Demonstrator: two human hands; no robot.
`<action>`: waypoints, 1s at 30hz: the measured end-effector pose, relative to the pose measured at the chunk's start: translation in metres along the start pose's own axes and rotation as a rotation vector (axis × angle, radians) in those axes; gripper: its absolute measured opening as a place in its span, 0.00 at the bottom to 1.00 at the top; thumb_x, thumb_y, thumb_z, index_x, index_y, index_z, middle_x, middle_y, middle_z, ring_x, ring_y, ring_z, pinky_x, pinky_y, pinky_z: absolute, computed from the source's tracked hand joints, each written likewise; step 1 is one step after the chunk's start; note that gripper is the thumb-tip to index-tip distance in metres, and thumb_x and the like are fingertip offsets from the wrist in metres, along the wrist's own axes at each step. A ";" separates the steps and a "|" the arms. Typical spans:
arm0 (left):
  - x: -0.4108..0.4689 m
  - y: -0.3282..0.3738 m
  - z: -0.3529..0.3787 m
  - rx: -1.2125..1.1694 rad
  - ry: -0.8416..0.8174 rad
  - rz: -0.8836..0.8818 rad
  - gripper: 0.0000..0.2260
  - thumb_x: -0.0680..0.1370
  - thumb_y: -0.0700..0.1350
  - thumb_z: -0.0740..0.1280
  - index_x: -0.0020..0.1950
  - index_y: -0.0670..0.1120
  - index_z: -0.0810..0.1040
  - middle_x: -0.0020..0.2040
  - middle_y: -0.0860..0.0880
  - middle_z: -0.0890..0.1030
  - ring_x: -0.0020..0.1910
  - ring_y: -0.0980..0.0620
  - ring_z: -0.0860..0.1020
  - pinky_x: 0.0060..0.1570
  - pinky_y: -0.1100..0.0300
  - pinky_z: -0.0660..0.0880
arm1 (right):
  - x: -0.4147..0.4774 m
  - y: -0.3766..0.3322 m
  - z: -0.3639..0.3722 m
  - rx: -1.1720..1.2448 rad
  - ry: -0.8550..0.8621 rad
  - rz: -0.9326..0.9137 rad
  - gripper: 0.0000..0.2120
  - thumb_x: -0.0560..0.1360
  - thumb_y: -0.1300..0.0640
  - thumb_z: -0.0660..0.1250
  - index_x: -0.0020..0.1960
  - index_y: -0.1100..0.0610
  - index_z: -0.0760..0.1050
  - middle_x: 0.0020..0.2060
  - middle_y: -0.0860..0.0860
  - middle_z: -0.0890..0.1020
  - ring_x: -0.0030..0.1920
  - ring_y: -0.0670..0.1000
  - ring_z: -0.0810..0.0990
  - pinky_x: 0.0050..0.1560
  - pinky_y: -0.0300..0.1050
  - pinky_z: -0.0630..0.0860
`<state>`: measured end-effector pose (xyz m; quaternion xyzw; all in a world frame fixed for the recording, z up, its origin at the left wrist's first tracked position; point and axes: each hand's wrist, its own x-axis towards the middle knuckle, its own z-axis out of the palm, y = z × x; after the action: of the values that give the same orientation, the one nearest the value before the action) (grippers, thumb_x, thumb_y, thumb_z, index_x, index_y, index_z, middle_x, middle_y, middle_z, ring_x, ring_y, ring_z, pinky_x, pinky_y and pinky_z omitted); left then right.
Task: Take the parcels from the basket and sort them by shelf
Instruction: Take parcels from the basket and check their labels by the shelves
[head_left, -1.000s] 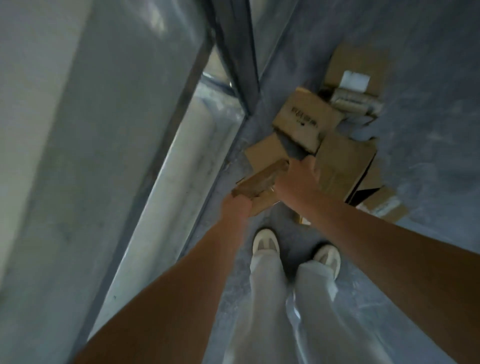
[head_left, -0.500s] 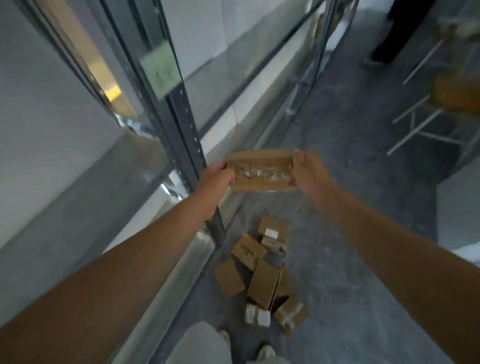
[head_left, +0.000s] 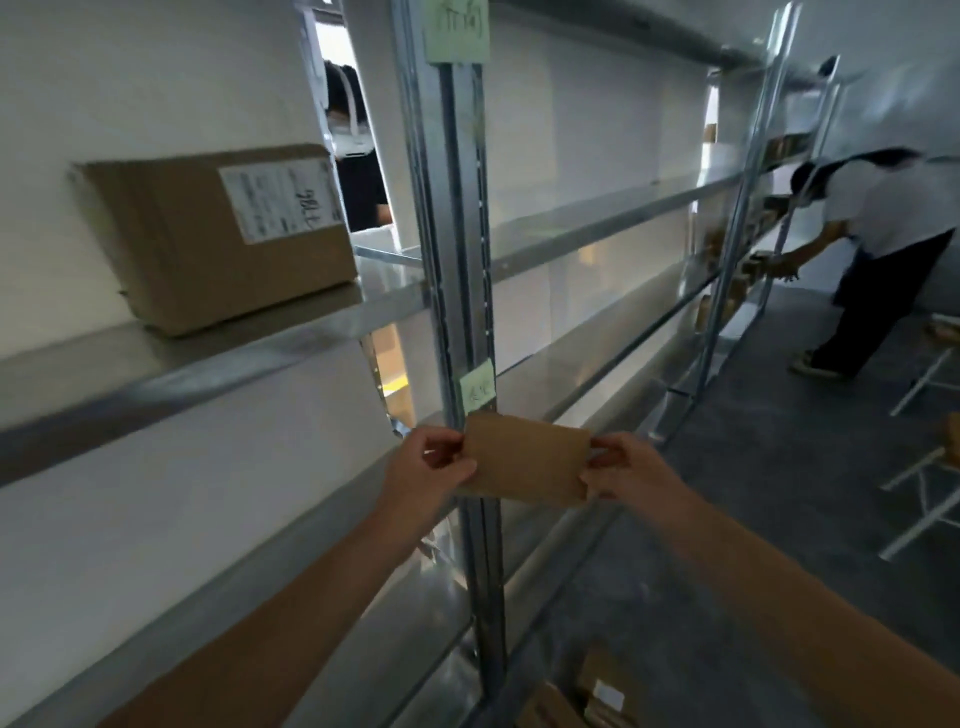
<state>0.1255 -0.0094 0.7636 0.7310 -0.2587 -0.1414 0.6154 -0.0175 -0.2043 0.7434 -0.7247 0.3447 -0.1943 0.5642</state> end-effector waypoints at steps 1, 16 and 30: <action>-0.005 0.002 -0.012 0.005 0.004 0.014 0.15 0.71 0.31 0.72 0.56 0.42 0.78 0.53 0.46 0.82 0.53 0.51 0.80 0.47 0.66 0.78 | -0.003 -0.007 0.008 -0.017 -0.027 -0.004 0.21 0.72 0.71 0.69 0.62 0.59 0.73 0.44 0.55 0.81 0.47 0.55 0.81 0.49 0.53 0.80; -0.129 -0.030 -0.257 -0.373 0.605 -0.043 0.09 0.78 0.45 0.69 0.55 0.44 0.85 0.52 0.48 0.86 0.54 0.51 0.83 0.59 0.55 0.77 | -0.089 -0.116 0.254 0.145 -0.535 -0.130 0.21 0.76 0.40 0.64 0.57 0.56 0.74 0.51 0.53 0.82 0.49 0.49 0.84 0.40 0.37 0.80; -0.420 -0.074 -0.485 -0.186 1.161 -0.057 0.07 0.75 0.39 0.72 0.52 0.40 0.82 0.52 0.48 0.86 0.54 0.50 0.83 0.55 0.57 0.79 | -0.325 -0.150 0.536 0.011 -1.204 -0.257 0.10 0.78 0.50 0.67 0.54 0.54 0.70 0.54 0.53 0.80 0.55 0.49 0.82 0.53 0.55 0.82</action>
<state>0.0485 0.6312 0.7432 0.6383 0.1537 0.2435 0.7139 0.1605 0.4146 0.7663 -0.7401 -0.1254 0.1808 0.6354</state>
